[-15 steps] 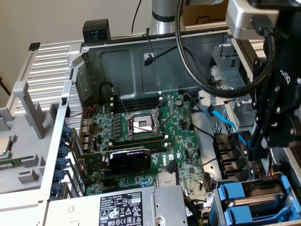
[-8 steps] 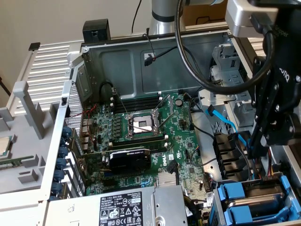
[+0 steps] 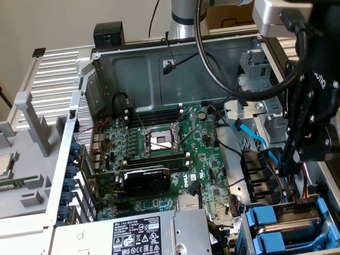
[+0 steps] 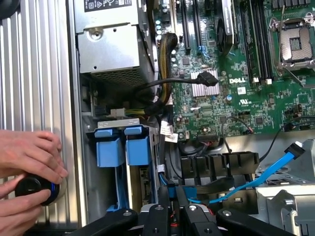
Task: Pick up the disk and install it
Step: 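Insert the second disk wire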
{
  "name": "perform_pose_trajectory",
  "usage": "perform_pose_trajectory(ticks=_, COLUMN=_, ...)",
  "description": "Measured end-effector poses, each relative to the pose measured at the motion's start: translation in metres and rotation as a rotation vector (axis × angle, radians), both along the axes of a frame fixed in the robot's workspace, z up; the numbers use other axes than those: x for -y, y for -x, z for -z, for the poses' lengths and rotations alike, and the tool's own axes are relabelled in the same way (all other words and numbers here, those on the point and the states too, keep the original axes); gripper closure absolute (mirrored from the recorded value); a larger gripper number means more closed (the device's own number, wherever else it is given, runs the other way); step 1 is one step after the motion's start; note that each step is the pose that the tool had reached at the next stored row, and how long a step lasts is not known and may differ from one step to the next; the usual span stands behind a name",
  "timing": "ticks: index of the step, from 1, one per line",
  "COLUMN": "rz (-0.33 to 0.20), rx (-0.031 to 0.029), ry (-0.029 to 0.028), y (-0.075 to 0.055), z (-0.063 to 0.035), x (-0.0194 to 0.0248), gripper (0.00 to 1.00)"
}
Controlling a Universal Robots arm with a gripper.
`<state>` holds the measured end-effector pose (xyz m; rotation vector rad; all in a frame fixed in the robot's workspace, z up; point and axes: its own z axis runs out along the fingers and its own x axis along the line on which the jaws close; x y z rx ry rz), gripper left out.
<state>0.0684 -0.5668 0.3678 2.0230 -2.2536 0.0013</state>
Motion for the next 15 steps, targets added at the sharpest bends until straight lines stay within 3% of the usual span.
perform_pose_trajectory(ticks=4, rz=0.001, rx=0.0023, ry=-0.0001, y=0.0018, z=-0.0034, x=0.0002, gripper=0.84)
perform_pose_trajectory(ticks=8, rz=0.001, rx=0.0119, ry=0.0, y=0.0041, z=-0.0036, x=0.0004, gripper=0.84)
perform_pose_trajectory(ticks=15, rz=0.001, rx=0.012, ry=0.0, y=0.0042, z=-0.0038, x=0.0005, gripper=0.84)
